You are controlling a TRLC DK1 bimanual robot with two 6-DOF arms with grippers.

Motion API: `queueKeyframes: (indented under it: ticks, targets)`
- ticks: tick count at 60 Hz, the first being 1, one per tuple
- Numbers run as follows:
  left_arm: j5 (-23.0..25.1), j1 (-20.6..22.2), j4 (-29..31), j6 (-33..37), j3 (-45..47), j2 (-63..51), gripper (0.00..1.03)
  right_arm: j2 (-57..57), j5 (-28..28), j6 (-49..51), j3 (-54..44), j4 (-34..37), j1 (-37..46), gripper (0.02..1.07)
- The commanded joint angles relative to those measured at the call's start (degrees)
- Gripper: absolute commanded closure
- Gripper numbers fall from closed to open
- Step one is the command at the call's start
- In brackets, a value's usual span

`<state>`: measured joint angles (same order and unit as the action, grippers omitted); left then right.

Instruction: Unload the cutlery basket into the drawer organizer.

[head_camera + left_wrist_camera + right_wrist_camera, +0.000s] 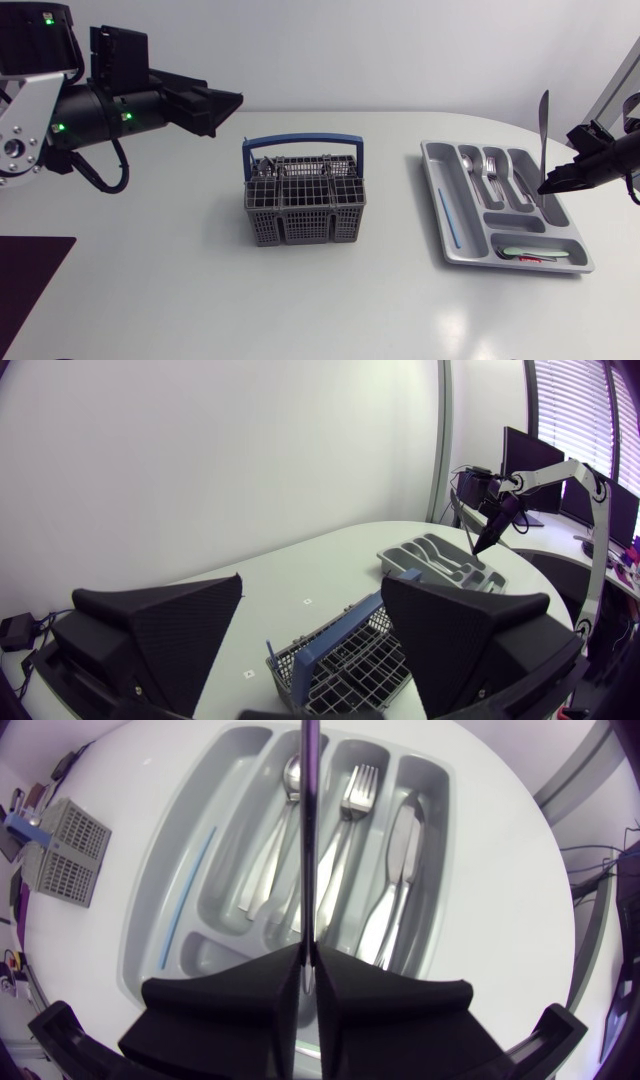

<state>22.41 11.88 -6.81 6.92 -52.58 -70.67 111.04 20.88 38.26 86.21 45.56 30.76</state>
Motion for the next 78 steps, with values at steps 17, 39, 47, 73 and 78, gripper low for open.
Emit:
queueKeyframes:
  ticks: [17,39,47,73,78]
  targets:
    - [-0.1,-3.7,-3.5,2.5,5.8,1.0,0.07,10.3,-7.7,-7.3,11.4,1.1,2.2,1.01]
    - [0.0,-4.1,-4.2,2.7,8.2,3.5,0.07,17.5,-8.6,-7.9,13.5,3.0,2.9,1.01]
    - [0.0,-3.9,-3.9,2.7,8.4,4.1,0.07,18.5,-9.0,-7.9,13.5,3.0,2.8,1.01]
    - [0.0,-3.3,-2.3,2.7,8.4,6.7,0.07,16.7,-9.2,-6.4,10.1,3.5,3.4,1.01]
    - [0.0,-2.8,-2.2,2.7,8.5,6.9,0.07,15.3,-9.2,-5.7,9.1,3.5,3.4,1.01]
